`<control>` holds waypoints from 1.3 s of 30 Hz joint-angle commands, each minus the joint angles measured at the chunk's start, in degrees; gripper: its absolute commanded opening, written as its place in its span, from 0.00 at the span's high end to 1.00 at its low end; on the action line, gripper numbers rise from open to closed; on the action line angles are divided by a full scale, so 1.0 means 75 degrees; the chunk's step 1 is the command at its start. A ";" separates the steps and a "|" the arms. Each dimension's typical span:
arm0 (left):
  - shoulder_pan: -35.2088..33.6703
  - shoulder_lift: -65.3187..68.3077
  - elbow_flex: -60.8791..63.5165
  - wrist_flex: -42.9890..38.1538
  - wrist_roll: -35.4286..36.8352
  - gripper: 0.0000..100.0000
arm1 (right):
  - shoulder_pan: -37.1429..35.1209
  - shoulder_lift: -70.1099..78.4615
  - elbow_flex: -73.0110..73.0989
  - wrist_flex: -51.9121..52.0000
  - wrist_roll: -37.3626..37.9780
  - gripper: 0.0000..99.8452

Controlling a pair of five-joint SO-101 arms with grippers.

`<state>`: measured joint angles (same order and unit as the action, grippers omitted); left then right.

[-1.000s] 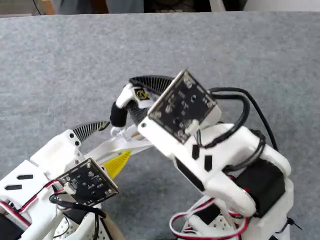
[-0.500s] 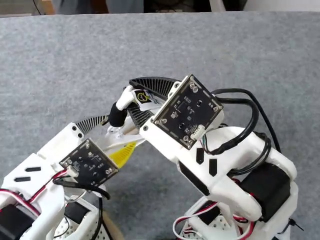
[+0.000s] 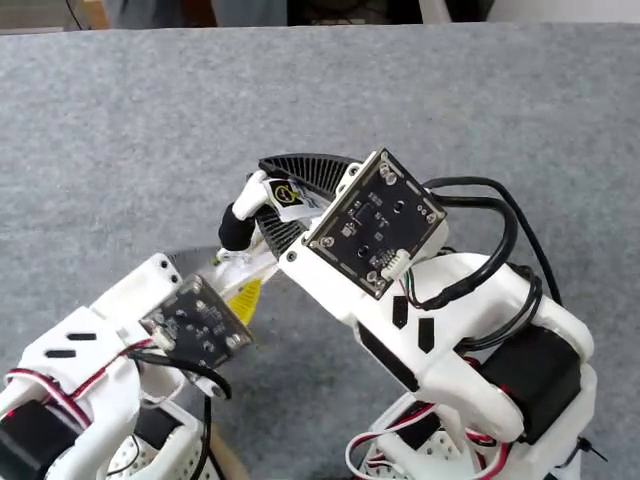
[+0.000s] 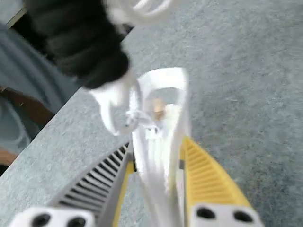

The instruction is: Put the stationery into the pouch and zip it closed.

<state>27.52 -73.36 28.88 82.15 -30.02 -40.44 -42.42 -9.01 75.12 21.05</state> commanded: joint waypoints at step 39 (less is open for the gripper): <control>0.0463 0.0047 -0.0193 -0.0410 0.0492 0.97 | -0.0094 -0.0018 -0.0346 0.0012 -0.0035 0.99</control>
<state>30.15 -73.27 28.88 81.01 -26.86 -40.44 -42.42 -9.01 75.12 21.05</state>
